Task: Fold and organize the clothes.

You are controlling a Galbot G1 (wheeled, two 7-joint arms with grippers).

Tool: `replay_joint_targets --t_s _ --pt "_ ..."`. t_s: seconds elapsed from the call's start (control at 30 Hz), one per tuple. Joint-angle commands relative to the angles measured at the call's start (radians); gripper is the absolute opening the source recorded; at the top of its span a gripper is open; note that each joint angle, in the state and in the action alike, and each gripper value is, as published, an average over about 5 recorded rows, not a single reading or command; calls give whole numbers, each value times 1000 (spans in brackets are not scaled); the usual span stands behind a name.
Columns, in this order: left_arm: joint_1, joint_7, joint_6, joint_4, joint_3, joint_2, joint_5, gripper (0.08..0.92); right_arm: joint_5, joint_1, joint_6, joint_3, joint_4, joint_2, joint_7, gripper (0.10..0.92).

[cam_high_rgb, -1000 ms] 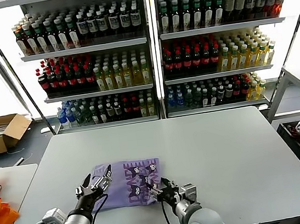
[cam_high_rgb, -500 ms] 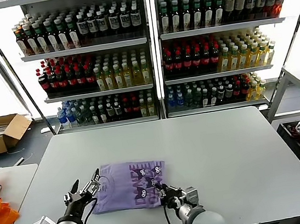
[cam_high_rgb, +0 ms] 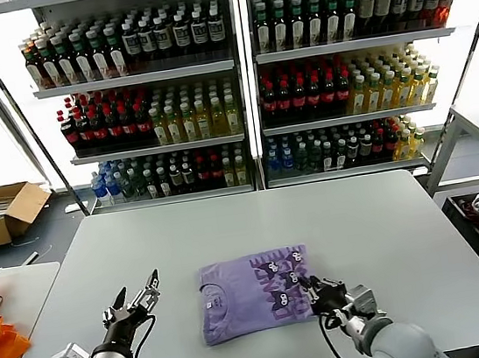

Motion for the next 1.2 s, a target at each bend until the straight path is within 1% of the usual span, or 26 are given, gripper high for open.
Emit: replay_joint_targets --t_s 0.03,0.2,0.33,0.5,0.57,0.63,0.73,0.9,0.97,1.07,1.2 --pt "-9 -8 12 5 26 2 3 822 -112 -209 28 216 106 -57 -34 290" --pt "-4 -8 12 -10 17 12 -2 823 -133 -170 79 189 125 -3 3 428" --pt "2 -9 12 -22 10 24 -12 822 -169 -87 87 60 125 81 5 541" --pt "2 -8 12 -23 11 24 -9 823 -222 32 124 -188 -5 214 17 697" --pt "5 -7 12 -21 10 27 -7 823 -204 81 98 -239 -73 263 51 748" --pt "9 -6 12 -20 7 33 -6 822 -146 129 42 -269 -131 308 102 790" --pt "18 -2 11 -21 -1 41 -6 823 -96 174 -19 -286 -189 346 159 817" --pt "26 3 8 -19 -10 38 -10 823 -234 187 -29 -293 -263 342 191 823" --pt "26 4 7 -17 -8 34 -10 822 -262 178 -29 -289 -275 335 182 823" --pt "24 8 7 -15 -3 32 -8 823 -251 160 -28 -278 -264 323 177 823" --pt "26 9 7 -19 1 34 -7 823 -195 138 -24 -255 -173 292 183 823"
